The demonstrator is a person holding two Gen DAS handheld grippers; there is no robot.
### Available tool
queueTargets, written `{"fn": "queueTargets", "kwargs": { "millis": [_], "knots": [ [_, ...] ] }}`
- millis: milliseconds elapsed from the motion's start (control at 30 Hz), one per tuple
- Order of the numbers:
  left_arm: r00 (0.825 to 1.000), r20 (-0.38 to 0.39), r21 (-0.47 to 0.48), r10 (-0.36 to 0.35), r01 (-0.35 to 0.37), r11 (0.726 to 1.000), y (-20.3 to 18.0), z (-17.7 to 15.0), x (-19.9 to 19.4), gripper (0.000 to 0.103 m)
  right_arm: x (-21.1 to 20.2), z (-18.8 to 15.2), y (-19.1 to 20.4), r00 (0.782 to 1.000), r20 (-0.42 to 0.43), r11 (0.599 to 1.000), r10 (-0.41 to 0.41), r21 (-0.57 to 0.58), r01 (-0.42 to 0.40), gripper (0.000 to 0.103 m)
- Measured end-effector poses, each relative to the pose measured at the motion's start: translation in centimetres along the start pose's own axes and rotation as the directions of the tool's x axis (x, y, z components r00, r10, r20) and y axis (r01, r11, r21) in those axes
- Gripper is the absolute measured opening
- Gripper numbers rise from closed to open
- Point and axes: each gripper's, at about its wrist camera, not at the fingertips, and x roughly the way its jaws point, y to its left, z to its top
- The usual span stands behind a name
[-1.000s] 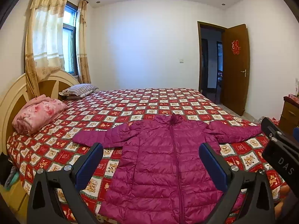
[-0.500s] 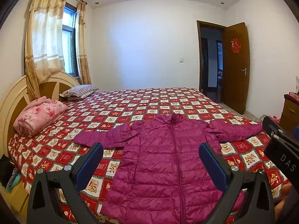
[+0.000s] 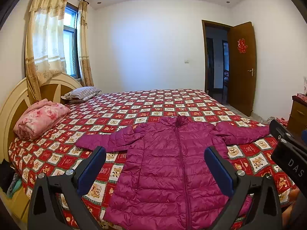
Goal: Fold large clothes
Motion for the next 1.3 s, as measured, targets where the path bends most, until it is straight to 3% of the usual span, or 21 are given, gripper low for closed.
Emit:
{"fn": "queueTargets", "kwargs": {
  "millis": [400, 500, 567, 733, 867, 933, 1033, 1133, 1200, 1300],
  "knots": [
    [1.000, -0.026, -0.001, -0.012, 0.012, 1.000, 0.1, 0.1, 1.8, 0.102, 2.0, -0.2, 0.1, 1.000, -0.030, 1.000, 0.005, -0.008, -0.005, 0.103],
    [0.997, -0.076, 0.007, -0.017, 0.017, 1.000, 0.0, -0.3, 4.3, 0.102, 3.8, -0.7, -0.6, 0.999, -0.054, 1.000, -0.006, -0.017, 0.005, 0.103],
    [0.987, -0.148, -0.014, -0.058, 0.057, 0.998, 0.5, -1.0, 6.8, 0.102, 5.9, -1.3, -1.6, 0.995, -0.099, 1.000, -0.016, -0.019, 0.014, 0.103],
    [0.947, -0.294, -0.116, -0.133, 0.103, 0.988, 2.9, -3.2, 13.2, 0.102, 10.9, -3.4, -5.9, 0.961, -0.271, 0.997, -0.049, 0.039, 0.062, 0.103],
    [0.927, -0.358, -0.120, -0.112, 0.074, 0.990, 4.6, -4.1, 18.0, 0.102, 15.4, -3.4, -9.5, 0.926, -0.372, 0.995, -0.062, 0.044, 0.085, 0.082],
    [0.923, -0.370, -0.121, -0.105, 0.064, 0.991, 5.2, -3.7, 20.2, 0.102, 18.3, -2.6, -12.0, 0.905, -0.419, 0.991, -0.080, 0.068, 0.119, 0.080],
    [0.920, -0.371, -0.145, -0.125, 0.076, 0.987, 6.7, -2.3, 23.9, 0.102, 23.0, -0.6, -16.6, 0.877, -0.480, 0.963, -0.025, 0.223, 0.150, 0.080],
    [0.927, -0.355, -0.190, -0.122, 0.057, 0.980, 8.2, -0.8, 28.1, 0.102, 28.0, 1.0, -21.7, 0.872, -0.490, 0.887, 0.000, 0.403, 0.227, 0.080],
    [0.930, -0.347, -0.215, -0.120, 0.046, 0.976, 9.0, -0.3, 30.6, 0.102, 31.7, 1.4, -24.0, 0.865, -0.500, 0.857, -0.048, 0.424, 0.292, 0.080],
    [0.935, -0.351, -0.196, -0.062, -0.009, 0.981, 9.3, -0.8, 34.3, 0.102, 36.2, 1.0, -25.7, 0.840, -0.520, 0.834, -0.154, 0.388, 0.393, 0.078]
  ]
}}
